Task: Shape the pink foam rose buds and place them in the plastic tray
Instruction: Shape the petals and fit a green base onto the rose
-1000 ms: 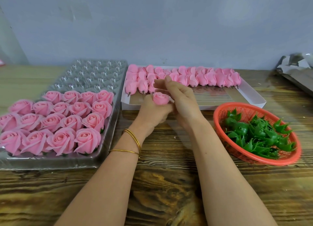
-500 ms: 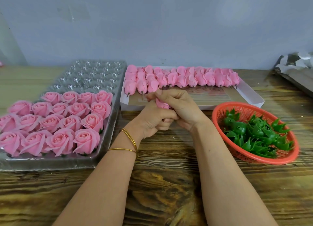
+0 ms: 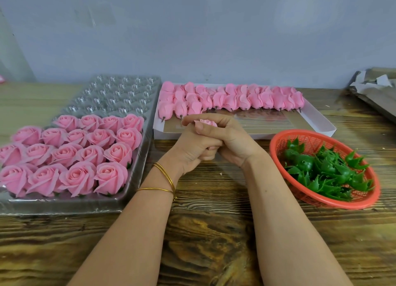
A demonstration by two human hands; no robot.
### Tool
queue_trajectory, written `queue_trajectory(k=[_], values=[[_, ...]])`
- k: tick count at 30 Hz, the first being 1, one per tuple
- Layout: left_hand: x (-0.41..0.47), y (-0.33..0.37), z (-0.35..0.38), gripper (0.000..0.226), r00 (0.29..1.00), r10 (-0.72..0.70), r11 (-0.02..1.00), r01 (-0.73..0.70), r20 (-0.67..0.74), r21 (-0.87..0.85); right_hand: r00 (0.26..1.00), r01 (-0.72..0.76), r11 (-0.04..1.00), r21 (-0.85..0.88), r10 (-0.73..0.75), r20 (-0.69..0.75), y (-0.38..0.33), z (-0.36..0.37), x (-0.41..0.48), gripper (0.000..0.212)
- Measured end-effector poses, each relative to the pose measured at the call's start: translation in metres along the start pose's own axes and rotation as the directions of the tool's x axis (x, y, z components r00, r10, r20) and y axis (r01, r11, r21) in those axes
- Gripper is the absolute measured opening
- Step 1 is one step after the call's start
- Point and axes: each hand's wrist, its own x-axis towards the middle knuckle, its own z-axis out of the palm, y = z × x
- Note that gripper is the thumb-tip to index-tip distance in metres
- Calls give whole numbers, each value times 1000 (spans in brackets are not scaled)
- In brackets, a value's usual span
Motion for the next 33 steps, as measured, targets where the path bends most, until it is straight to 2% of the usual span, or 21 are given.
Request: queue_trajectory(k=[7,10,13,18,25,29,33], values=[[8,-7,-3,23,983,155,988,-155,-99,1,1000,-22,1000,18,22,10,-1,4,2,30],[10,-7,-6,22,972,189,982,-188,-142,21,1000,-25,997,-75,24,-1,-1,6,3,24],[11,-9,-8,29,969,212,977,-209,-127,31,1000,-13,987,-159,9,-25,-3,8,2,23],[10,-9,-11,30,974,203,979,-204,-101,5,999,-13,964,-265,4,-35,-4,7,0,28],[12,-12,-11,31,964,168,985,-154,-205,81,999,-31,915,-402,14,-47,-2,5,0,36],[11,-10,-13,26,952,236,968,-212,-195,136,973,103,953,-284,-156,-172,-3,6,4,26],[14,-11,-14,34,901,374,877,-266,-222,400,877,207,896,-393,-348,-332,0,5,10,23]])
